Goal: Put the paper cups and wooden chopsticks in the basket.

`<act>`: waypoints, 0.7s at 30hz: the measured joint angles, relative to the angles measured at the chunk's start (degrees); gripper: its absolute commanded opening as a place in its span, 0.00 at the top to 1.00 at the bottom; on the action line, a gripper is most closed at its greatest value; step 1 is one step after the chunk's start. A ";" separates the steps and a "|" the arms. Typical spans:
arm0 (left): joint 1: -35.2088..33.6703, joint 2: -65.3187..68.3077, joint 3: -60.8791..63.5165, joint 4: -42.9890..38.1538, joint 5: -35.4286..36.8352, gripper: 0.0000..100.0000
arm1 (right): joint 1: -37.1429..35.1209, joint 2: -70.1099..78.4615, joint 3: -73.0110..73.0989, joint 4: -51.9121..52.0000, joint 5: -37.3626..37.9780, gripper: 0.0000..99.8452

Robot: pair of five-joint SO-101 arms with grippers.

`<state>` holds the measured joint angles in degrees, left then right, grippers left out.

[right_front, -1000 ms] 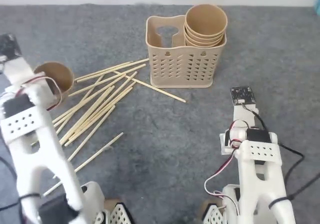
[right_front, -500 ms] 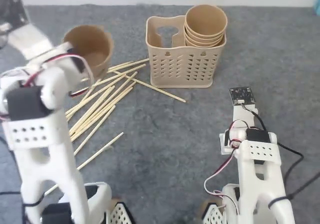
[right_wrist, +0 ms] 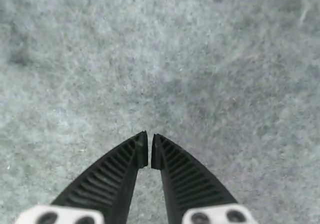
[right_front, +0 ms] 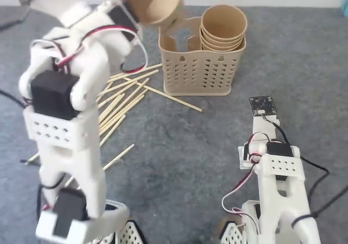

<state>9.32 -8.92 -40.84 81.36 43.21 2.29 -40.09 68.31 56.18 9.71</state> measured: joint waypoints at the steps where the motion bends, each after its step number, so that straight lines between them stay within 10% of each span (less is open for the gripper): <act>1: 1.14 1.41 -2.55 0.00 0.00 0.99 | 0.00 0.00 0.00 0.00 0.00 0.97; 21: 9.58 34.11 -26.99 0.62 0.00 0.99 | 0.00 0.00 0.00 0.00 2.37 0.97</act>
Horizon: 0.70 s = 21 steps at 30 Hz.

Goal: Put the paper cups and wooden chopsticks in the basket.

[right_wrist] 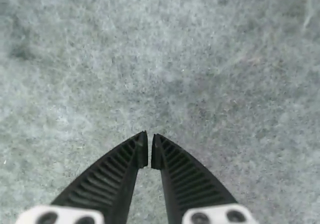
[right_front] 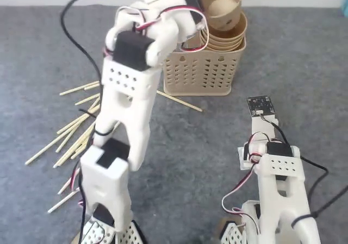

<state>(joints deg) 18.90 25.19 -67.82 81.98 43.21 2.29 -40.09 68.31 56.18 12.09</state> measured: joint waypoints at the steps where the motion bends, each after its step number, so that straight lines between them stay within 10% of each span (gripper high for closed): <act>1: 0.00 0.97 -0.44 0.35 0.00 0.99 | 0.00 0.00 0.00 0.00 0.00 0.97; 14: 0.53 5.54 -0.88 3.52 -11.34 0.98 | 0.00 0.00 0.00 -1.05 0.18 0.97; 21: 0.79 5.54 -7.38 10.02 -21.45 0.79 | 0.00 0.00 0.00 -1.05 1.67 0.97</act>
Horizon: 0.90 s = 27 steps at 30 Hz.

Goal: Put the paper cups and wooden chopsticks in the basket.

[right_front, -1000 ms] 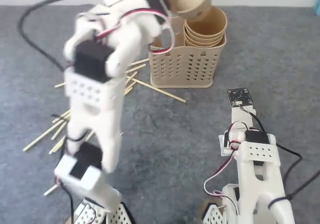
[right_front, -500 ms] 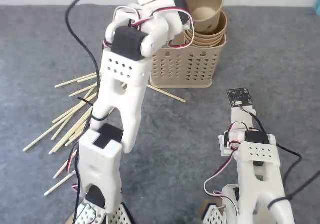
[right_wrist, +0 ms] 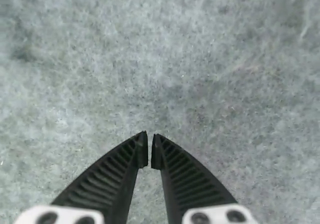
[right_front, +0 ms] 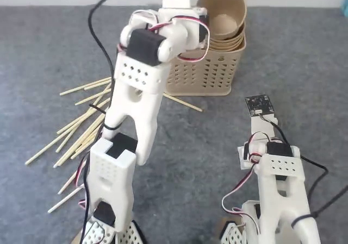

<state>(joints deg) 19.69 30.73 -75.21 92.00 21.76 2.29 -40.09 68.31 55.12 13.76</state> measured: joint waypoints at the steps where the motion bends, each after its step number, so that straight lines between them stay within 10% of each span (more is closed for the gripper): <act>1: 0.00 0.00 -2.02 1.49 -0.35 0.77 | 0.00 0.00 0.00 0.00 0.00 0.97; 13: -5.89 -2.02 -15.38 6.77 -0.97 0.77 | -0.18 0.00 0.00 0.00 0.09 0.97; 27: -18.81 -38.86 35.08 6.77 -1.14 0.77 | -0.18 0.00 0.00 0.00 0.09 0.97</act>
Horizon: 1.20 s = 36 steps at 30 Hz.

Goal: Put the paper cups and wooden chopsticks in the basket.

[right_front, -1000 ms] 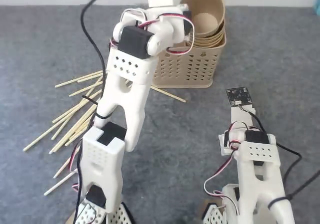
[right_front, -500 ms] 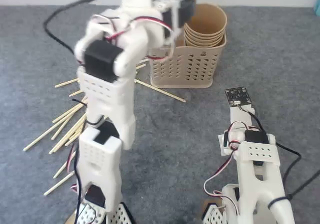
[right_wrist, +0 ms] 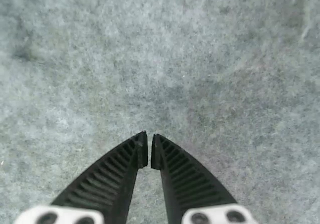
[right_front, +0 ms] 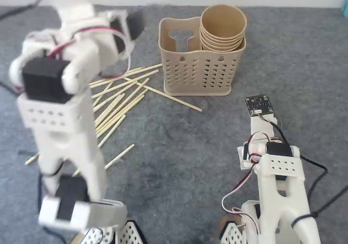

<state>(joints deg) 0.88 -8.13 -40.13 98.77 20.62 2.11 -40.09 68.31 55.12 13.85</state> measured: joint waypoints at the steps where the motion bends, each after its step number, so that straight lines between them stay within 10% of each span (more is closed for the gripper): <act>1: -0.53 -2.64 4.22 -0.09 0.00 0.77 | 0.00 0.00 0.00 0.00 0.00 0.97; 22: -5.71 -21.45 84.31 -46.95 -18.55 0.77 | 0.00 0.00 1.14 0.00 0.00 0.97; 36: -5.01 3.25 75.60 -65.76 -5.80 0.77 | 0.00 0.00 1.32 0.00 0.00 0.97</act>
<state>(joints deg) -4.13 -4.88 35.47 33.01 14.81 2.11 -40.09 69.63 55.12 13.85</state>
